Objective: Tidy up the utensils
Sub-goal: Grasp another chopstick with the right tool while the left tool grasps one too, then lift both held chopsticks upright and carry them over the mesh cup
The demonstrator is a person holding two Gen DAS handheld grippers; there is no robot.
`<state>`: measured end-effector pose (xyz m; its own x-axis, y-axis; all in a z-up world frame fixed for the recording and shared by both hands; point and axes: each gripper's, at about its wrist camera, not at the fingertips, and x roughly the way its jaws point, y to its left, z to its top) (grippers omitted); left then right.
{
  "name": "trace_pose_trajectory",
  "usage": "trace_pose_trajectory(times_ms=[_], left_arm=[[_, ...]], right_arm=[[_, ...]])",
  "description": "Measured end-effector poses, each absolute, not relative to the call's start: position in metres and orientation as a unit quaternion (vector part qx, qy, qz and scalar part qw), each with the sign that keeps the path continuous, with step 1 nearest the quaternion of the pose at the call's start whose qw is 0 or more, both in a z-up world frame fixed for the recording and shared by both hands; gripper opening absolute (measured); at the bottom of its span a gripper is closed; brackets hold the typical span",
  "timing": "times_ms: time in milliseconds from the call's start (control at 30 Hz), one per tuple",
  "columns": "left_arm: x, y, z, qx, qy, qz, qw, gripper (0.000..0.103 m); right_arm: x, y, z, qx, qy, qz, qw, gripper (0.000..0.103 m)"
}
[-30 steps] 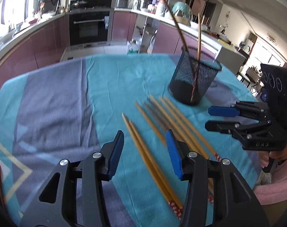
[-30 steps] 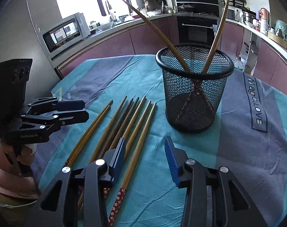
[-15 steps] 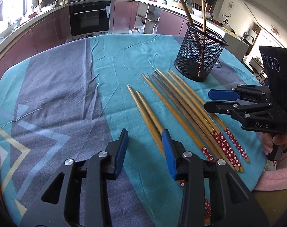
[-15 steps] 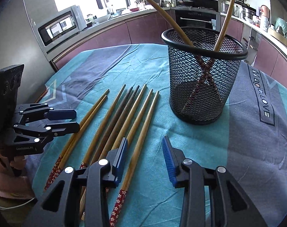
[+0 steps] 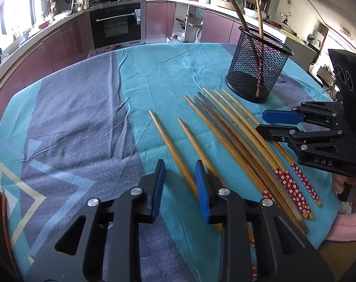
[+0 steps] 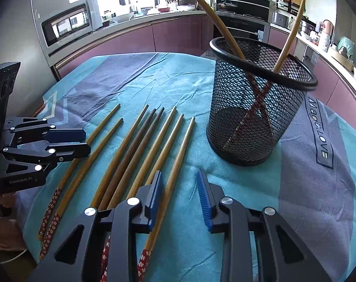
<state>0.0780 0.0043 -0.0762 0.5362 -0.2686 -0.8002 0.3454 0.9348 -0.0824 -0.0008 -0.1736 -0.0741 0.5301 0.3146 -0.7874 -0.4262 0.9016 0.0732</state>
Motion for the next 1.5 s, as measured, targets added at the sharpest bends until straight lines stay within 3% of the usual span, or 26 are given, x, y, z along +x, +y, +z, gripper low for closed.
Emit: trace_pose_trajectory(times_ms=[133, 233, 667, 767, 900, 1500], left_arm=[[0.083, 0.007, -0.076, 0.026, 0.45, -0.167, 0.877, 0.015], [0.083, 0.01, -0.075, 0.016, 0.448, -0.16, 0.88, 0.01], [0.086, 0.007, -0.079, 0.025, 0.446, -0.15, 0.882, 0.019], [0.086, 0.005, -0.079, 0.029, 0.444, -0.14, 0.884, 0.01], [0.086, 0.009, -0.077, 0.017, 0.443, -0.14, 0.885, 0.008], [0.068, 0.018, -0.02, -0.051, 0.388, -0.217, 0.894, 0.007]], right_arm=[[0.004, -0.173, -0.075, -0.053, 0.436, 0.214, 0.872, 0.01], [0.006, -0.175, -0.075, -0.04, 0.439, 0.213, 0.872, 0.006], [0.008, -0.18, -0.075, -0.056, 0.437, 0.196, 0.876, 0.007], [0.009, -0.182, -0.075, -0.051, 0.436, 0.2, 0.876, 0.006], [0.008, -0.187, -0.071, -0.033, 0.431, 0.206, 0.878, 0.005], [-0.017, -0.227, -0.017, 0.045, 0.352, 0.254, 0.9, 0.005]])
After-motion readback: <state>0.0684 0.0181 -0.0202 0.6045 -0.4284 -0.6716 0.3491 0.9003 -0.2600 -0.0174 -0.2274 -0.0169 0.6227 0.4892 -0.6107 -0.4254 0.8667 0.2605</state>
